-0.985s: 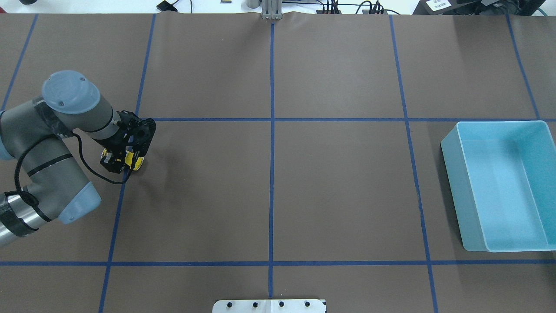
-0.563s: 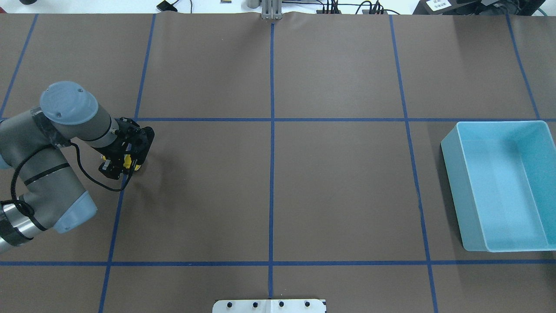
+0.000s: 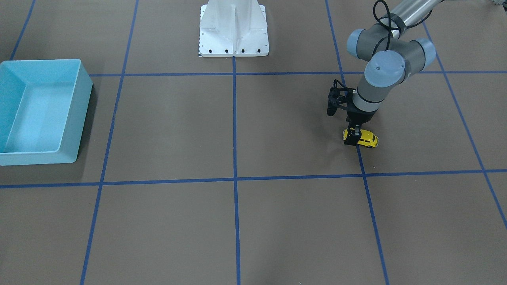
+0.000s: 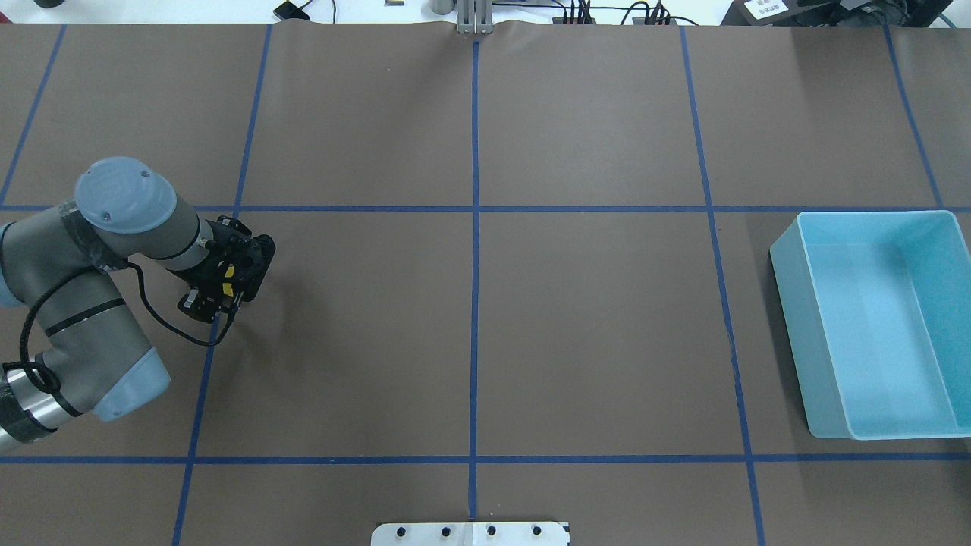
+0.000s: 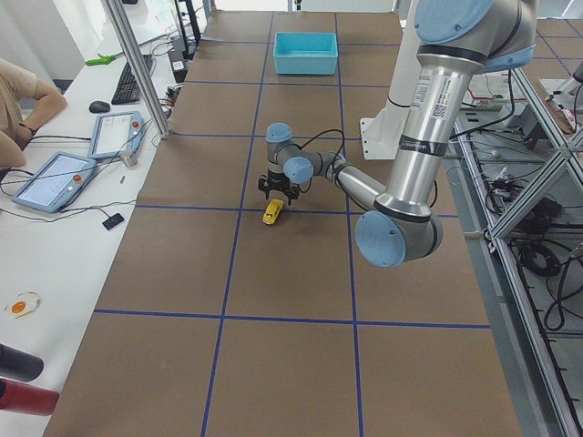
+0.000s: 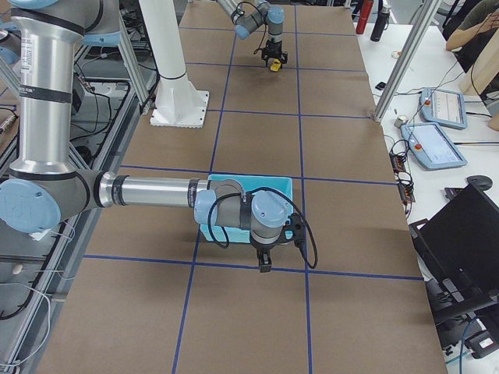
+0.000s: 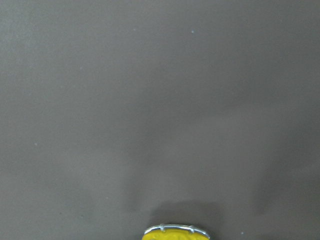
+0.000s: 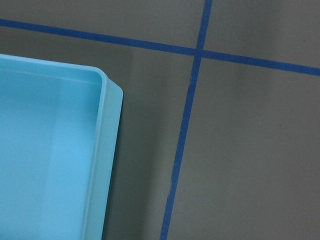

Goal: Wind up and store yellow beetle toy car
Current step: 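Press the car onto the table with the left gripper and drag it back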

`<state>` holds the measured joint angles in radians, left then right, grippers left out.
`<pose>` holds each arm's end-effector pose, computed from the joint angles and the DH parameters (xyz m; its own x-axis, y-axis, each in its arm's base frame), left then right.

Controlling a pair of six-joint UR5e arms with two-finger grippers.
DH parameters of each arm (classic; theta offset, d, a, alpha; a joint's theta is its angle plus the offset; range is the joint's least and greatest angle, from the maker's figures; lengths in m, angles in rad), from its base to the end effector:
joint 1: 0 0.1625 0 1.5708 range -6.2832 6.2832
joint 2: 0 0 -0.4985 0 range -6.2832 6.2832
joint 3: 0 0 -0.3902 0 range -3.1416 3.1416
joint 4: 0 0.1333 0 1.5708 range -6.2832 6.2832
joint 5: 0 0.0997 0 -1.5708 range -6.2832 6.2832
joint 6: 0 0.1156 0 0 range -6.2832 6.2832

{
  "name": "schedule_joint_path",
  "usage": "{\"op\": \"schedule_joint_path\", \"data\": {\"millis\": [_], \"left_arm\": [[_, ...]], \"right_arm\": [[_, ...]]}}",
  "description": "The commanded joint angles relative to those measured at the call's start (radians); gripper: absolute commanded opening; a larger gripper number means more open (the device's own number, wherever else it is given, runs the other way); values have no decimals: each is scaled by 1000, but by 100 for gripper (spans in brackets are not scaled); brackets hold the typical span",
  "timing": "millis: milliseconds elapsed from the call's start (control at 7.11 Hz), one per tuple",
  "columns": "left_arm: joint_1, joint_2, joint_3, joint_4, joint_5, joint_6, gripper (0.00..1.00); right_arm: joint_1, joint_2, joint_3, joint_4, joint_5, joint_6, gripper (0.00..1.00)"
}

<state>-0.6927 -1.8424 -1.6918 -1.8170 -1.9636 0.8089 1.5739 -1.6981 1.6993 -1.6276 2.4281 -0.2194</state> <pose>0.4341 -0.4759 0.5197 -0.1610 0.9623 0.2193 -0.7262 -0.2659 0.6339 0.0472 -0.4221 0.7376 0.6393 -0.1743 0.7489 0.1394 0.9841 0.1101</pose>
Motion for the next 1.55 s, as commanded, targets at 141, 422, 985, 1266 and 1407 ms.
{"op": "schedule_joint_path", "data": {"millis": [141,422,985,1266,1407], "left_arm": [[4,12,3,-5,12,6,93],[4,14,0,-5,26,22,93],[4,38,-8,-5,34,41,93],[4,35,-8,-5,32,39,87],[4,34,-6,-5,32,39,84]], "right_arm": [[0,8,-12,0,0,0,100],[0,8,-13,0,0,0,100],[0,20,-15,-2,0,2,100],[-2,37,-27,-2,0,2,100],[-2,38,-29,-2,5,2,100]]}}
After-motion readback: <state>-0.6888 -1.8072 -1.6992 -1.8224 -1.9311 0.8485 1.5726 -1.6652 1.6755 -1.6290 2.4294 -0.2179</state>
